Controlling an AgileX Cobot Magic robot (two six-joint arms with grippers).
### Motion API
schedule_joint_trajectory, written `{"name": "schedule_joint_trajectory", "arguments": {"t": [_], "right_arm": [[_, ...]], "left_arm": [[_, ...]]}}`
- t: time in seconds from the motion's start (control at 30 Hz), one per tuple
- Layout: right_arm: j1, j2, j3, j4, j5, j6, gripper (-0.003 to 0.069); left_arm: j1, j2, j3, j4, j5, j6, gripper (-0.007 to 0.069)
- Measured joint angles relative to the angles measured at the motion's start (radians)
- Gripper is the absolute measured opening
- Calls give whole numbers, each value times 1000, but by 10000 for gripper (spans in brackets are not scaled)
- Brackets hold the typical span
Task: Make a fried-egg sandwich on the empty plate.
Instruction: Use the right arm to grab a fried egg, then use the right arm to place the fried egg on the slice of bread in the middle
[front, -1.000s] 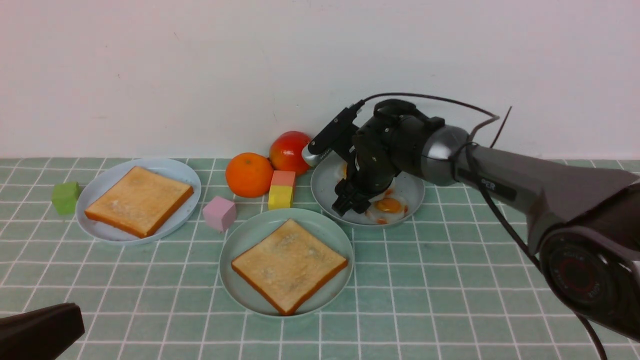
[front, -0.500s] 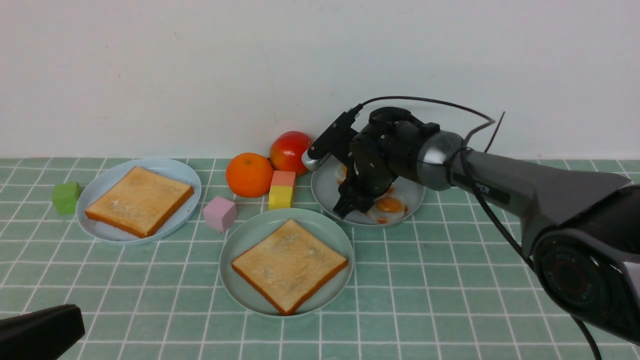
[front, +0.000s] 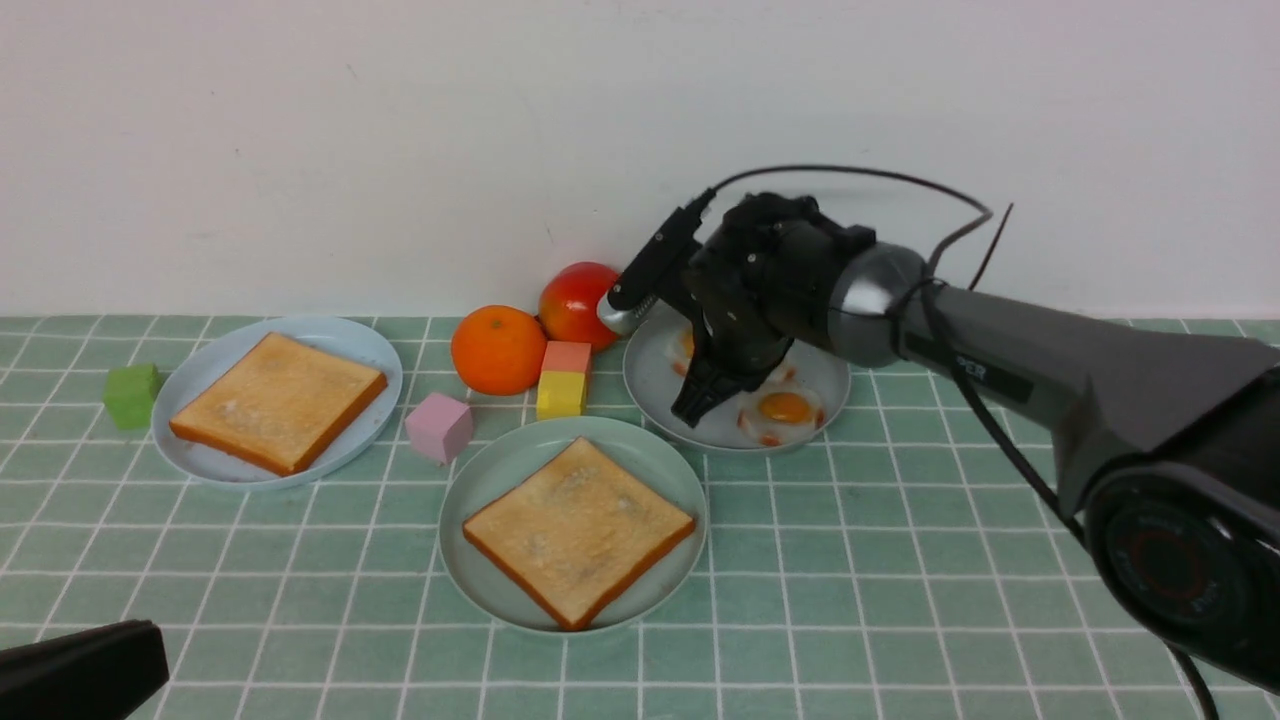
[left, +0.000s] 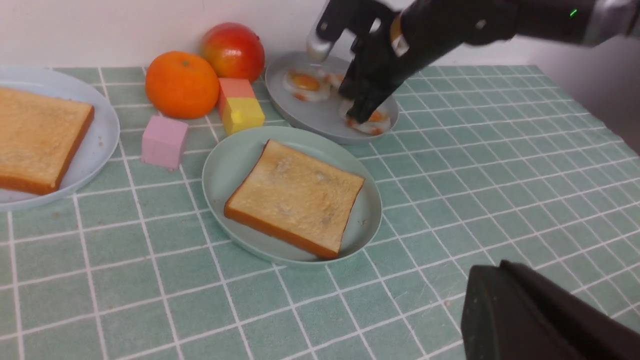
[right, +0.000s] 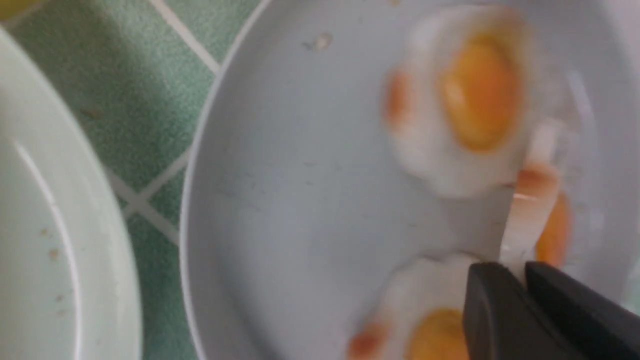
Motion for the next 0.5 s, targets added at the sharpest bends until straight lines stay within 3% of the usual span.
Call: {"name": "schedule_joint_trajectory", "arguments": {"t": [0.33, 0.5], "right_arm": [[37, -193, 1, -3, 113, 2, 53], [107, -324, 69, 176, 229, -14, 53]], "left_arm": [[0, 0, 0, 65, 7, 0, -13], [0, 0, 0, 75, 10, 0, -13]]}}
